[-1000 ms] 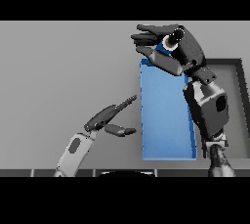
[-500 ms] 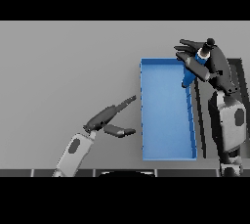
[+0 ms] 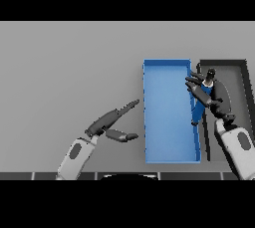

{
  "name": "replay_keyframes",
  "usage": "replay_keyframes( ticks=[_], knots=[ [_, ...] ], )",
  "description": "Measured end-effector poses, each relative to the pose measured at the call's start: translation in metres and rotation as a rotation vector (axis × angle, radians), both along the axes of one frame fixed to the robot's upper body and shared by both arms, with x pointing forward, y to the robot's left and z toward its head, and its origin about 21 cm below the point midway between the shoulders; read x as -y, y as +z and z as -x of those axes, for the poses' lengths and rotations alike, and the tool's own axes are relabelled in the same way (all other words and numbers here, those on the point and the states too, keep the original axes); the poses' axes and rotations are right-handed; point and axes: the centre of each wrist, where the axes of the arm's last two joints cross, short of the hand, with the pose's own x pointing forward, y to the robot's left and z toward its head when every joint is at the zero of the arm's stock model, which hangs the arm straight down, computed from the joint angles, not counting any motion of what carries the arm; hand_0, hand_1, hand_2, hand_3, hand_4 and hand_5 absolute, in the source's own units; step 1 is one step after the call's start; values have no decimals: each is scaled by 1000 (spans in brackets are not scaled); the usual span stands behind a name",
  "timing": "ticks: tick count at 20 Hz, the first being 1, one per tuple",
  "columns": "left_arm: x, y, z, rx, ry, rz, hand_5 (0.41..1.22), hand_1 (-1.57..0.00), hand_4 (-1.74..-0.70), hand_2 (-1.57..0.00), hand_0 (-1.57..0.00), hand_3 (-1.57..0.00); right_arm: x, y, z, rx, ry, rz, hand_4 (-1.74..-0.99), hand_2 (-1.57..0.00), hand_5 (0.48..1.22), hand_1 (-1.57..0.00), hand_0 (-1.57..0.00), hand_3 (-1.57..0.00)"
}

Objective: Pick up the blue pipe and place it into the blue bin.

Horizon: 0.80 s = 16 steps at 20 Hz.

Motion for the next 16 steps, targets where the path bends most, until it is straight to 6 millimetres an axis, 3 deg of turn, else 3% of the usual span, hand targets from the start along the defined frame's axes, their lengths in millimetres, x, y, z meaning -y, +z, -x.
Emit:
replay_keyframes(
  ticks=[1,5,6,8,10,13,16],
  knots=[
    [-2,-1,-1,-4,8,-8,420,1,-887,1,1,1,-1,-6,4,-35,-21,-4,-1741,-1571,1221,-1571,-1571,-1255],
    [1,-2,1,3,-3,-10,421,1,-883,1,1,1,-7,-30,10,-173,-79,71,-1741,-1571,1221,-1548,-1571,-847],
    [1,-1,-1,5,0,-15,421,1,-882,1,1,1,-9,-37,8,-215,-109,88,-1678,-1339,1221,-1336,-1465,-788],
    [-2,-1,-1,8,3,-18,422,1,-878,1,1,1,-8,-40,7,-245,-94,107,-1503,-856,1221,-855,-937,-504],
    [-2,-1,0,7,2,-18,427,1,-878,1,1,1,-7,-42,7,-260,-69,129,-1337,-548,1221,-547,-599,-322],
    [1,0,0,1,0,-13,429,1,-881,1,1,1,-2,-49,5,-353,-22,222,-1175,-280,1084,-279,-306,-164],
    [2,3,1,-2,-2,-6,428,1,-886,1,1,1,-7,-48,3,-405,64,350,-1083,-143,934,-143,-156,-84]
  ],
)
